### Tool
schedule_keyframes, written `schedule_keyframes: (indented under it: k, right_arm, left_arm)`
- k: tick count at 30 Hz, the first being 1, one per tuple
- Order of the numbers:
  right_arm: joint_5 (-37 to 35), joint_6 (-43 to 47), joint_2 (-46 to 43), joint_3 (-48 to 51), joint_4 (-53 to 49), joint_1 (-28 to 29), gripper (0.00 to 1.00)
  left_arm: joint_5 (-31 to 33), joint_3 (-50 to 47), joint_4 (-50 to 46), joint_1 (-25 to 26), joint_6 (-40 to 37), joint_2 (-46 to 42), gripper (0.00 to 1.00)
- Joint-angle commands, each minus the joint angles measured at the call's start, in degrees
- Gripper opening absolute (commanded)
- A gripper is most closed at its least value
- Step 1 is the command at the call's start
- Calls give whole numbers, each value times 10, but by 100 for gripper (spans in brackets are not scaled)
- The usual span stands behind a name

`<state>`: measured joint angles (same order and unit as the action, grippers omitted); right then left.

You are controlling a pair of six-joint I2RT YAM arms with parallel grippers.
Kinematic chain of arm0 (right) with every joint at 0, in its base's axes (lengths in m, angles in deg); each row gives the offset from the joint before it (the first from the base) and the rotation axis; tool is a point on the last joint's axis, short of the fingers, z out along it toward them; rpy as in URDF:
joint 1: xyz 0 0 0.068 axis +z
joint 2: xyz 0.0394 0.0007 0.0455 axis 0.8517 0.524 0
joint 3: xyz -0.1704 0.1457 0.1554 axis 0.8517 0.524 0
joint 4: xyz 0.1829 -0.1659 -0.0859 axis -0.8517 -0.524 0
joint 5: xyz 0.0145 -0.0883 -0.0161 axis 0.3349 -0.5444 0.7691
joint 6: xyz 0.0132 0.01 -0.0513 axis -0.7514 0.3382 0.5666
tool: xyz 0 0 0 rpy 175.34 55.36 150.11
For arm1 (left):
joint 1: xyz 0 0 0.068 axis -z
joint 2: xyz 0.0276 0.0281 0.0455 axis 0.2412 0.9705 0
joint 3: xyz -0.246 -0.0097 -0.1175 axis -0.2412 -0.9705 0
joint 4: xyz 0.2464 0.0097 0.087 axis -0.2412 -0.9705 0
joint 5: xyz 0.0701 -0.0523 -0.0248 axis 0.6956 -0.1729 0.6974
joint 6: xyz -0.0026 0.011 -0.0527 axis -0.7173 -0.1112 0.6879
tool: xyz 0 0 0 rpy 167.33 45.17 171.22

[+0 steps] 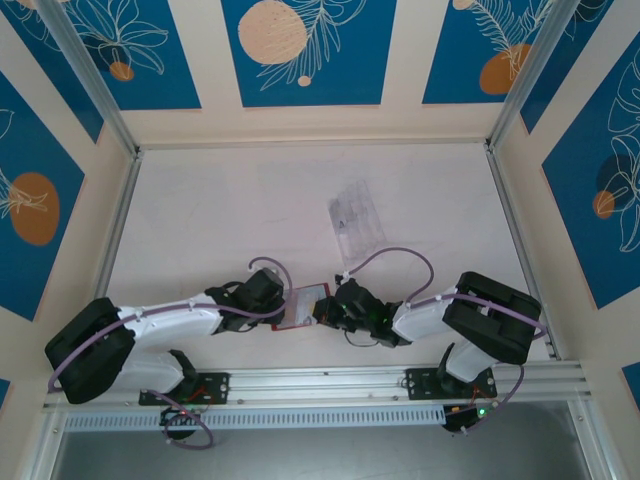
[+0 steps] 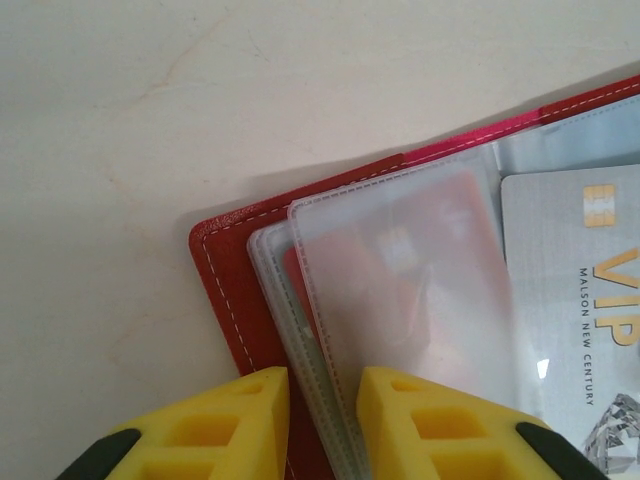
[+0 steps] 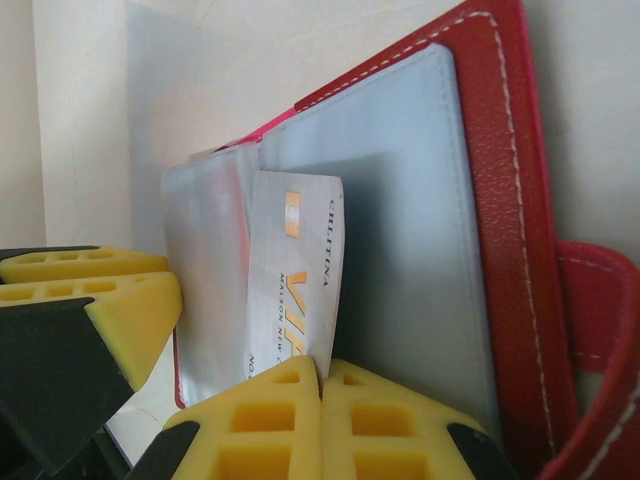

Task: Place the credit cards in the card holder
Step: Insert the credit card into the card slot.

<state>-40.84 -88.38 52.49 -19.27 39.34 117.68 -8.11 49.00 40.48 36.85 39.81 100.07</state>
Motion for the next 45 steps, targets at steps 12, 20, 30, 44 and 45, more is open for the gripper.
schedule_keyframes:
  k: [12, 20, 30, 44, 45]
  right_arm:
    - [-46, -37, 21, 30, -98, 29, 0]
    - [-41, -13, 26, 13, -105, 29, 0]
    - [53, 81, 56, -13, -78, -15, 0]
    - [168, 149, 100, -64, -130, -57, 0]
    - [173, 154, 106, -73, -137, -58, 0]
  left_arm:
    - [3, -10, -55, 11, 4, 33, 25]
    - [4, -6, -59, 13, 5, 40, 25]
    - [13, -16, -72, 13, 11, 25, 25]
    - [20, -24, -75, 14, 15, 17, 25]
    - [20, -24, -74, 13, 15, 19, 25]
